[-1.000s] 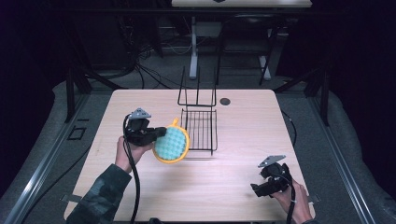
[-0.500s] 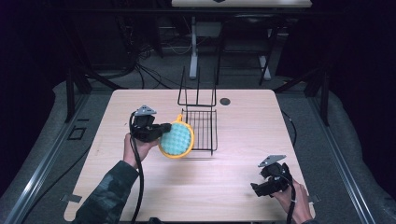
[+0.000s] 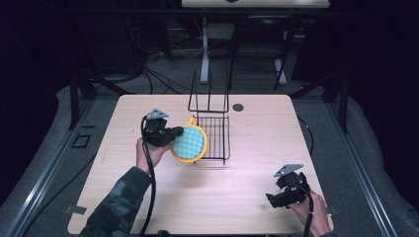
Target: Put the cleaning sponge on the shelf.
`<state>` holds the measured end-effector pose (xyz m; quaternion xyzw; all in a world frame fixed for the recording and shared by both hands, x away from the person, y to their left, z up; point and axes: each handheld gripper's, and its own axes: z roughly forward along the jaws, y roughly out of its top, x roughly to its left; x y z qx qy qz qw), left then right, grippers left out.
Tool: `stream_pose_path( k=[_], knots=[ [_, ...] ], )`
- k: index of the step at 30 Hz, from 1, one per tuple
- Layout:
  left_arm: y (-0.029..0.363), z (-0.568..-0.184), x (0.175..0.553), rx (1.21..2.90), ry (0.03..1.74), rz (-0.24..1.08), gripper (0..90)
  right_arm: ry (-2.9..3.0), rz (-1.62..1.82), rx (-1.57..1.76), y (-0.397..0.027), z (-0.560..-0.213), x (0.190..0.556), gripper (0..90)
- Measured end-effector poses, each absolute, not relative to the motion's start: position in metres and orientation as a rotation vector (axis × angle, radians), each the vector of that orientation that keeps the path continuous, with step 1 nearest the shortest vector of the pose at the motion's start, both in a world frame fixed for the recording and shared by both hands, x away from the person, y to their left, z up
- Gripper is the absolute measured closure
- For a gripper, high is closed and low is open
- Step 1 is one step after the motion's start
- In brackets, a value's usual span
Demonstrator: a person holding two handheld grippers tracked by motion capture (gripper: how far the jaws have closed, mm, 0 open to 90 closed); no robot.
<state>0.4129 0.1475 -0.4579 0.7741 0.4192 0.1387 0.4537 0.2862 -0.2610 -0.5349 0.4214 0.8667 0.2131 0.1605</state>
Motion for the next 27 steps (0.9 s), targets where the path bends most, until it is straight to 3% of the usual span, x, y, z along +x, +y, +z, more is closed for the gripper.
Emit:
stream_pose_path(
  k=[27],
  knots=[
    [0.122,-0.474,0.439,1.852,1.081,0.319,87.4,2.473,0.613,1.184,-0.26,-0.534,0.285,9.7]
  ],
)
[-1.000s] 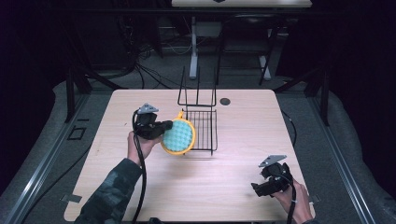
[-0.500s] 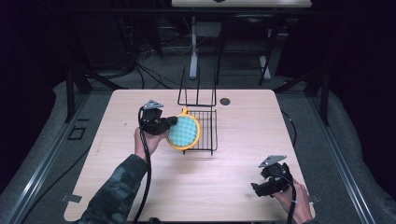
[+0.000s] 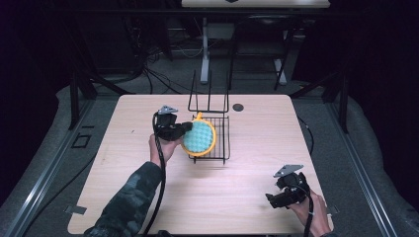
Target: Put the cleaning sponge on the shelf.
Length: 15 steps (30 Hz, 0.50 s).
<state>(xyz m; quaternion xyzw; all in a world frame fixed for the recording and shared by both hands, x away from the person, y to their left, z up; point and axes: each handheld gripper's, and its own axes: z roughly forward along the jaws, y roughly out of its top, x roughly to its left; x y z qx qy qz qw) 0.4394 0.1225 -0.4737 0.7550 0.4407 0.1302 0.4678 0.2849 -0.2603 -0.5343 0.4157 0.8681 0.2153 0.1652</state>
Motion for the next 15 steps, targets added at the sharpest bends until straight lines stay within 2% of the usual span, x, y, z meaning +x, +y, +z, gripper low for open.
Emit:
stream_pose_path(
  k=[15],
  knots=[
    [0.1,-0.482,0.452,1.837,1.107,0.327,87.4,2.469,0.617,1.18,-0.261,-0.535,0.285,9.8]
  ],
)
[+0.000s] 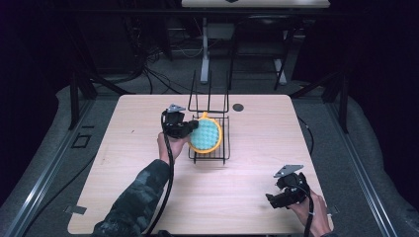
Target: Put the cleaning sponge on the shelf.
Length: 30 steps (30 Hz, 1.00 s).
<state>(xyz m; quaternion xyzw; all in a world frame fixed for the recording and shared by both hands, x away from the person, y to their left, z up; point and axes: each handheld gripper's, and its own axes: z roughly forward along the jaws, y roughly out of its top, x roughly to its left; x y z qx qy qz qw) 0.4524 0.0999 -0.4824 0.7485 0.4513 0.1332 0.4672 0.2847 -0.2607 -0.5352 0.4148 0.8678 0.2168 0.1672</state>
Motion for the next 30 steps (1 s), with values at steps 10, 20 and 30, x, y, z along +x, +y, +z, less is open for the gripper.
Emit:
stream_pose_path(
  k=[10,20,30],
  knots=[
    [0.09,-0.493,0.458,1.838,1.131,0.308,87.4,2.477,0.617,1.18,-0.259,-0.536,0.285,9.9],
    [0.082,-0.503,0.466,1.858,1.163,0.304,87.3,2.474,0.62,1.185,-0.261,-0.536,0.284,9.9],
    [0.079,-0.513,0.47,1.868,1.197,0.302,87.3,2.476,0.622,1.171,-0.261,-0.536,0.284,9.9]
  ],
)
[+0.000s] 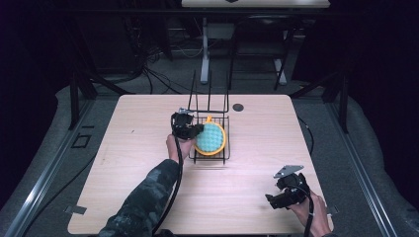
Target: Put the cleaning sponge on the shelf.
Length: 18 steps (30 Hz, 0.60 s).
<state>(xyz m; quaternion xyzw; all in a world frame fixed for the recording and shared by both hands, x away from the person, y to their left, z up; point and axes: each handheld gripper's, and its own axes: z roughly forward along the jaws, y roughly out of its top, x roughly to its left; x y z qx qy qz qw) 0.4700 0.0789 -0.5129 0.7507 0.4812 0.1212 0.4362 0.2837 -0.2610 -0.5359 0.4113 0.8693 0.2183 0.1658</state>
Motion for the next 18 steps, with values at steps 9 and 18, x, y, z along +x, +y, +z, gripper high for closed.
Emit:
stream_pose_path(
  k=[9,18],
  knots=[
    [0.0763,-0.5159,0.4713,1.878,1.214,0.317,87.3,2.474,0.629,1.18,-0.2616,-0.5351,0.2831,9.9],
    [0.0715,-0.5207,0.471,1.913,1.236,0.309,87.4,2.471,0.63,1.175,-0.2597,-0.5355,0.2825,10.0]
  ],
)
